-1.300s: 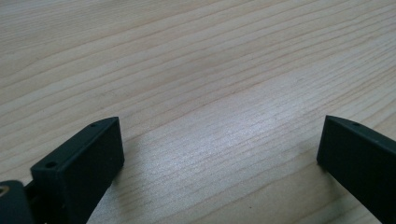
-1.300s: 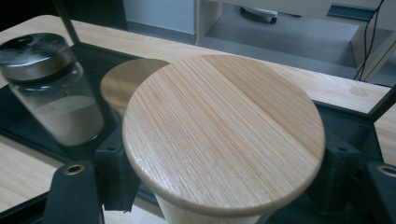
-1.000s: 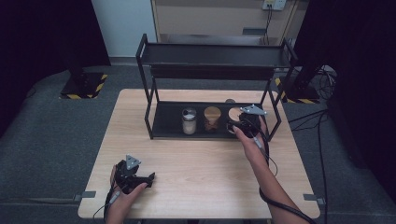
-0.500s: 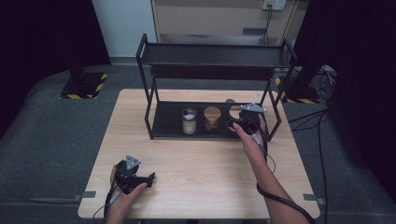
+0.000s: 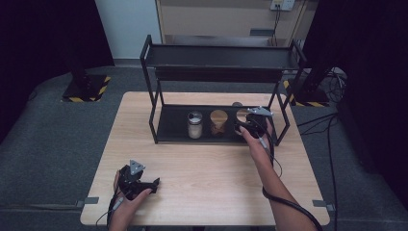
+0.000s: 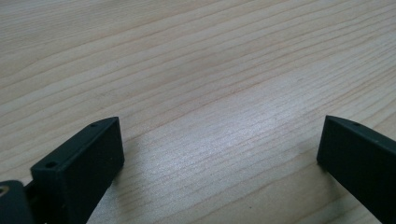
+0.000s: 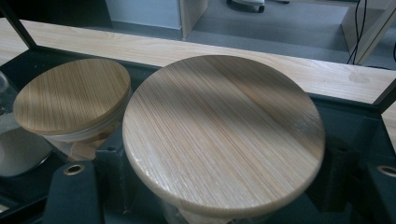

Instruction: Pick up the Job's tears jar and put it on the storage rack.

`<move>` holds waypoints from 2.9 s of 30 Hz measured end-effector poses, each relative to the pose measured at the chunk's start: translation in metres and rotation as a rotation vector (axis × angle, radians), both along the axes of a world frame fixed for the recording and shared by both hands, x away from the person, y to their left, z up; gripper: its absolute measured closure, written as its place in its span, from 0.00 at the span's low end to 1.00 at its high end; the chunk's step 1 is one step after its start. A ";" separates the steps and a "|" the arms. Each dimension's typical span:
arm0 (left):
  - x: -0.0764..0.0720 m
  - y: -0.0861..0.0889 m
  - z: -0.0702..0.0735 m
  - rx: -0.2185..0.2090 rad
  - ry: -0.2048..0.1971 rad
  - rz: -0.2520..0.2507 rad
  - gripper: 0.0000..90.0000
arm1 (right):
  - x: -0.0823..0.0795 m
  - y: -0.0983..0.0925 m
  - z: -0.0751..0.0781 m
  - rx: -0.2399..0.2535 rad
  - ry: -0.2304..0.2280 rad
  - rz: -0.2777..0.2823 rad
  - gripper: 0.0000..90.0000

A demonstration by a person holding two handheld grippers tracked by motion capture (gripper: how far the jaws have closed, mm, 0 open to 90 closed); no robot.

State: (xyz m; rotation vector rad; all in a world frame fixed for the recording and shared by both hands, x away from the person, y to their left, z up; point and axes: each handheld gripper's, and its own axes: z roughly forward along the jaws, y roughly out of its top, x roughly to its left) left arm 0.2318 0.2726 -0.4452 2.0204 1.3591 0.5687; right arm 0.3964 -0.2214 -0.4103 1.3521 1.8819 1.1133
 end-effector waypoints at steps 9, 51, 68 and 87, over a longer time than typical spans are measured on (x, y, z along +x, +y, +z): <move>0.000 0.000 0.000 0.000 0.000 0.000 0.00 | 0.002 0.001 -0.004 -0.002 0.005 0.000 0.29; 0.000 0.000 0.000 0.000 0.000 0.000 0.00 | 0.009 -0.003 -0.018 -0.013 0.031 -0.021 0.29; 0.000 0.000 0.000 0.000 0.000 0.001 0.00 | 0.007 -0.002 -0.023 -0.026 0.020 -0.014 0.29; -0.001 -0.001 0.000 0.001 -0.002 0.007 0.00 | 0.004 -0.010 -0.021 -0.020 0.022 0.032 0.14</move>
